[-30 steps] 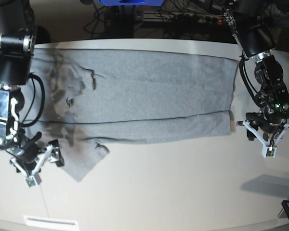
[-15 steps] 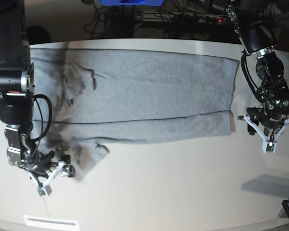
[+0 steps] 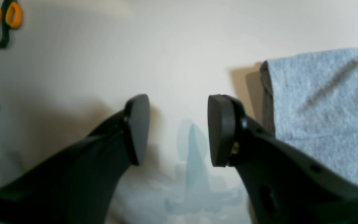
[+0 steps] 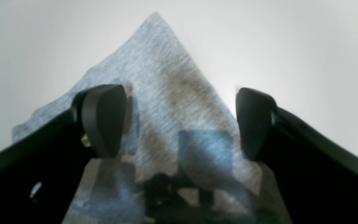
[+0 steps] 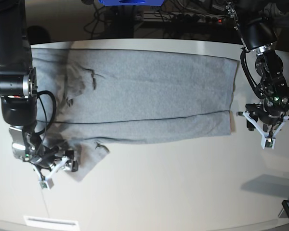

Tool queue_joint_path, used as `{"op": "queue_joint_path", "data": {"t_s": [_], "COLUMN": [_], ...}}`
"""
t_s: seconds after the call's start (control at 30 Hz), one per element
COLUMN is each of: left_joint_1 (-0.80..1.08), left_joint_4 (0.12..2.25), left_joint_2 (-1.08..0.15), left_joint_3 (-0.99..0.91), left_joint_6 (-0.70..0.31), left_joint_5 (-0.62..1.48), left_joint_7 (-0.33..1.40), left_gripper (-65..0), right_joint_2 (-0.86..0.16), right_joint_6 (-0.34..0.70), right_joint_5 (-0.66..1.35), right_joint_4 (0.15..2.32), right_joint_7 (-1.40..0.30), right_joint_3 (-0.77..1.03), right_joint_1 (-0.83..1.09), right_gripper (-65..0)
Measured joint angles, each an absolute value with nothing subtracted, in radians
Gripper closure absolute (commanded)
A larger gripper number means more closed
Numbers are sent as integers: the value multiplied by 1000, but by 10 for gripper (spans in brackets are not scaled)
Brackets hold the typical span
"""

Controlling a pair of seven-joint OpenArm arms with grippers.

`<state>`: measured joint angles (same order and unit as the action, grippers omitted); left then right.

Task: Fold the T-shirt properly
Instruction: 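Grasp the hanging sleeve with the right gripper and tuck it onto the shirt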

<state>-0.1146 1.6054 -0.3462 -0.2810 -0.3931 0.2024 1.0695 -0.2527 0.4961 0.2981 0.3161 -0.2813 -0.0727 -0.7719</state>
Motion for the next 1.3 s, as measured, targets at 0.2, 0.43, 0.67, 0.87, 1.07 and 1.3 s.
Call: {"op": "queue_joint_path", "data": {"t_s": [0.2,0.43,0.67,0.87,1.07,1.3], "left_joint_1": [-113,-113,-112,-113,-113,-120], "left_joint_4": [1605,1605,1605,1605,1605,1559], "left_joint_2": [-347,-359,-358,-358,-357,-358], "left_joint_3": [-281,-281,-281,-281,-281,-281], "left_joint_6": [-393,-393,-393,-393,-393,-393], "left_joint_5": [203,200,200,202,200,200], "left_joint_7": [1069,1069,1069,1069,1069,1068], "left_gripper": [-299,-299,-301,-302,-302,-302], "right_joint_2": [-240,-226,-223,-217,-226,-251], "right_joint_6": [497,496,491,421,420,417], "right_joint_5": [305,308,314,316,316,315], "right_joint_4": [316,317,317,324,325,362], "right_joint_7": [-261,-256,-245,-249,-252,-328], "right_joint_3": [-75,-75,-195,-195,-195,-115], "right_joint_1": [-761,-756,-756,-756,-756,-742], "right_gripper": [-528,-348,0,0,0,0]}}
